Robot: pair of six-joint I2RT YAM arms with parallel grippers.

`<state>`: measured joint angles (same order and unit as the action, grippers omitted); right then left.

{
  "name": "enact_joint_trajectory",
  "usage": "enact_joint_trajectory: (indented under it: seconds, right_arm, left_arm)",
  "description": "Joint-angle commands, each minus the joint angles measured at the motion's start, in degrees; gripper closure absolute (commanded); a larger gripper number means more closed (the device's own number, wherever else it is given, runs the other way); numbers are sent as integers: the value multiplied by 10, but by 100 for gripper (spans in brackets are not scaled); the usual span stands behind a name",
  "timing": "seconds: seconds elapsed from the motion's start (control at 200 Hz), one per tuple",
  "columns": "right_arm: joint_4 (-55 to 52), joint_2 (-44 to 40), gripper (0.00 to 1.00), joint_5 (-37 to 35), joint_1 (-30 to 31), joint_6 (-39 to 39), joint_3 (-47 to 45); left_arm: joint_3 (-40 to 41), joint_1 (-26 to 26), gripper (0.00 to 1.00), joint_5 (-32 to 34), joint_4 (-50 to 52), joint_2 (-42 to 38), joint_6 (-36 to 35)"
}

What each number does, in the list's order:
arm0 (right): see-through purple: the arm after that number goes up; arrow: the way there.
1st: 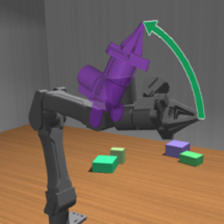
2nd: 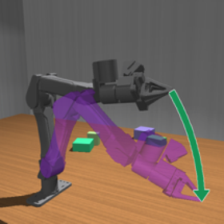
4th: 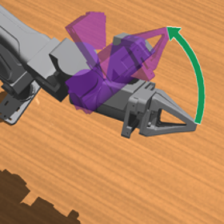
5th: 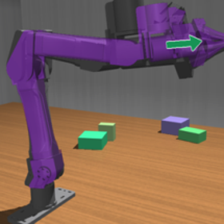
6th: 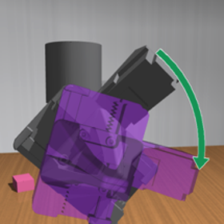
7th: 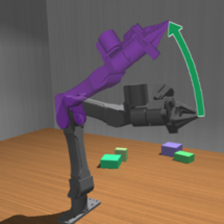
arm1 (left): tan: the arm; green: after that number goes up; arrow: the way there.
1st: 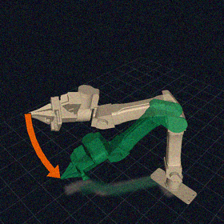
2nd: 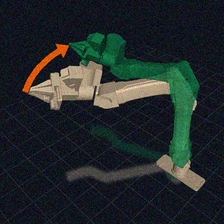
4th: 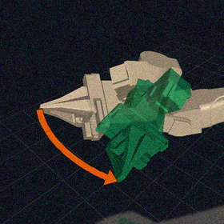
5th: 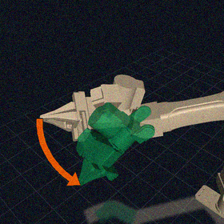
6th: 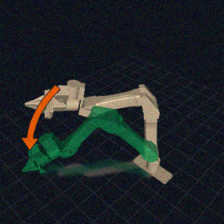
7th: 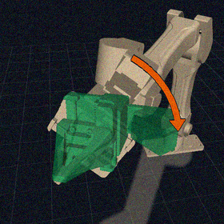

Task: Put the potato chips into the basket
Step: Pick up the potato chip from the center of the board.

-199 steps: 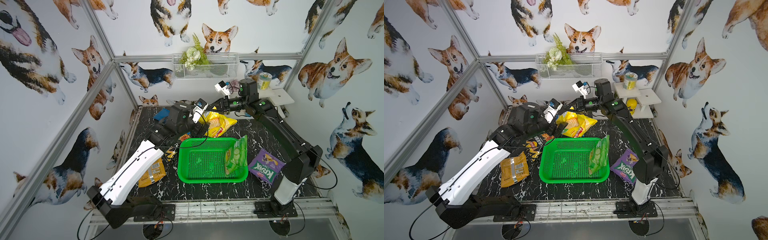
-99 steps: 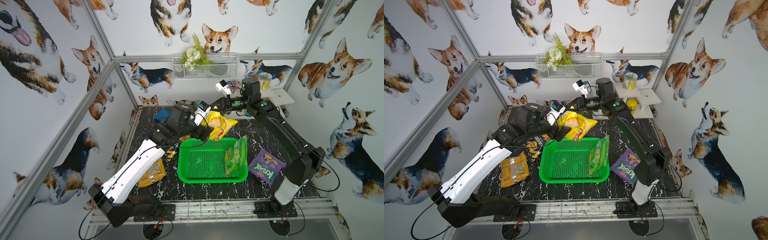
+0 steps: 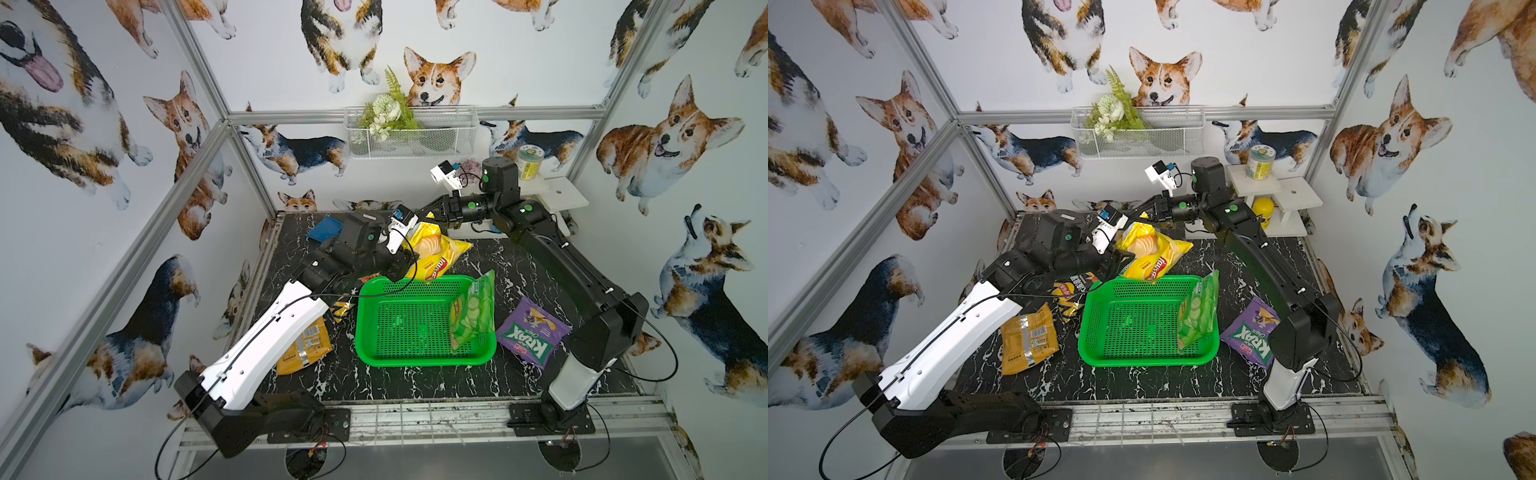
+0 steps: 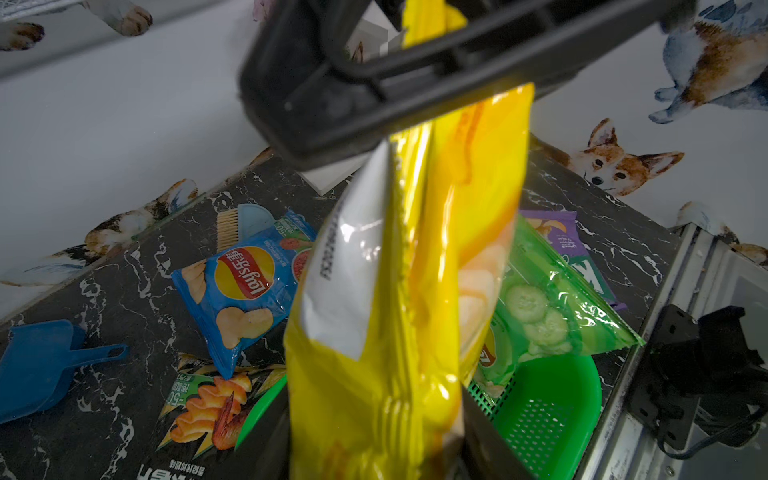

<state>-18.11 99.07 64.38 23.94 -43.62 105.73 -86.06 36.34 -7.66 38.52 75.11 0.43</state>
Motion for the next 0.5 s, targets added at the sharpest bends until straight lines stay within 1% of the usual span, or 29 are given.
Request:
enact_joint_trajectory:
  seconds: [0.0,0.155,0.425,0.495]
  right_arm:
    - [-3,6,100,-15,1,20,3]
    - [-17,15,100,-25,1,31,4]
    - [-36,24,100,-41,1,49,3]
    - [-37,25,100,-48,0,50,4]
  left_arm:
    - [-2,0,55,10,-4,-3,9]
    - [-3,0,71,12,2,0,20]
    - [0,-1,92,12,7,5,40]
    - [2,0,98,11,6,6,47]
